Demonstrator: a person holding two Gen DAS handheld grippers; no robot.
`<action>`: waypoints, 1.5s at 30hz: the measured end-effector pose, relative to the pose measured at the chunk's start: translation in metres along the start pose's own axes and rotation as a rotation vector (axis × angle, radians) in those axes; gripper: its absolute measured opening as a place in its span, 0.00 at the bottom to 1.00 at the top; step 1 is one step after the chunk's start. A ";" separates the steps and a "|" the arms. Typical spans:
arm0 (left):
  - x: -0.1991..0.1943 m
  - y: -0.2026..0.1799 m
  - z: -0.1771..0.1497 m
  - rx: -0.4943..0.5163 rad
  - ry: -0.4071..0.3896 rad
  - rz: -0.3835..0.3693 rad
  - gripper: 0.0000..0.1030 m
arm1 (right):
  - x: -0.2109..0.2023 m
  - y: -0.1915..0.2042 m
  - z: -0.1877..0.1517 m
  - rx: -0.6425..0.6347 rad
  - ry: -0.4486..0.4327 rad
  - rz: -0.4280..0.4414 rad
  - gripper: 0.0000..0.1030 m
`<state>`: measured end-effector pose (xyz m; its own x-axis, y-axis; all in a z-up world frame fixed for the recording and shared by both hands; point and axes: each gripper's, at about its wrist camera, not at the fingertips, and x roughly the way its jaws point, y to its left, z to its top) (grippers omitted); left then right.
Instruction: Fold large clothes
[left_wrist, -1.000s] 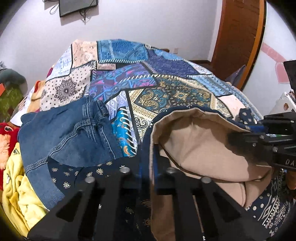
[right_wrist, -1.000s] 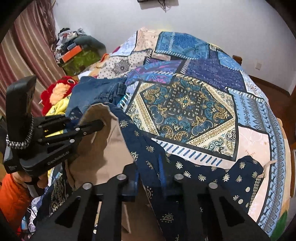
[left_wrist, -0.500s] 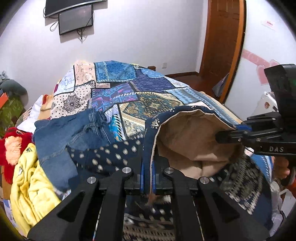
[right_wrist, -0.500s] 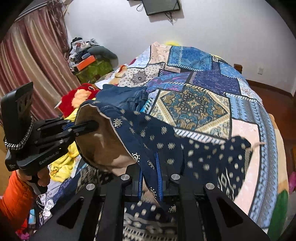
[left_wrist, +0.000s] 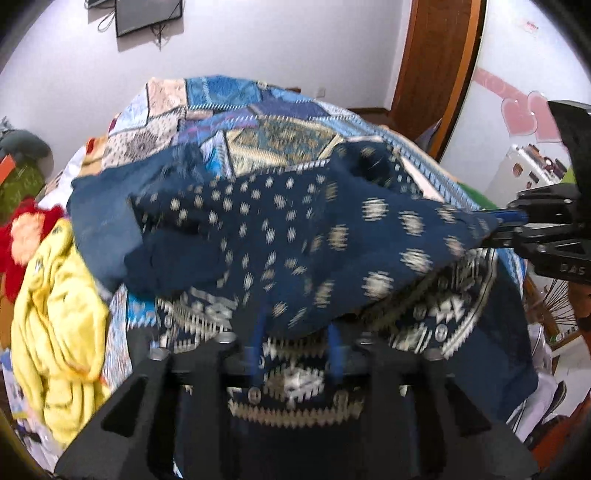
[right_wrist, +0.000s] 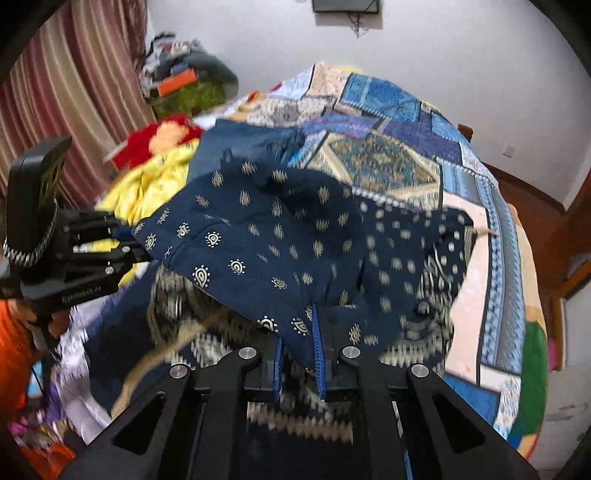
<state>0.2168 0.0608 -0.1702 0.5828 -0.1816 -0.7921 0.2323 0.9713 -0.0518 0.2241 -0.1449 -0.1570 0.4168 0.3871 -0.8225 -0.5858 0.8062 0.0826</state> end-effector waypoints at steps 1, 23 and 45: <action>0.000 0.001 -0.005 -0.005 0.004 0.003 0.38 | -0.001 0.002 -0.005 -0.005 0.009 -0.002 0.10; 0.008 0.022 -0.009 -0.076 0.025 0.057 0.47 | -0.009 -0.037 -0.017 0.082 0.024 -0.104 0.10; 0.070 0.029 -0.029 -0.082 0.115 0.083 0.64 | 0.035 -0.136 -0.059 0.352 0.089 -0.187 1.00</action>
<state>0.2416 0.0804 -0.2442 0.5029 -0.0854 -0.8601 0.1199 0.9924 -0.0285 0.2775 -0.2676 -0.2300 0.4226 0.1918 -0.8858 -0.2260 0.9688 0.1019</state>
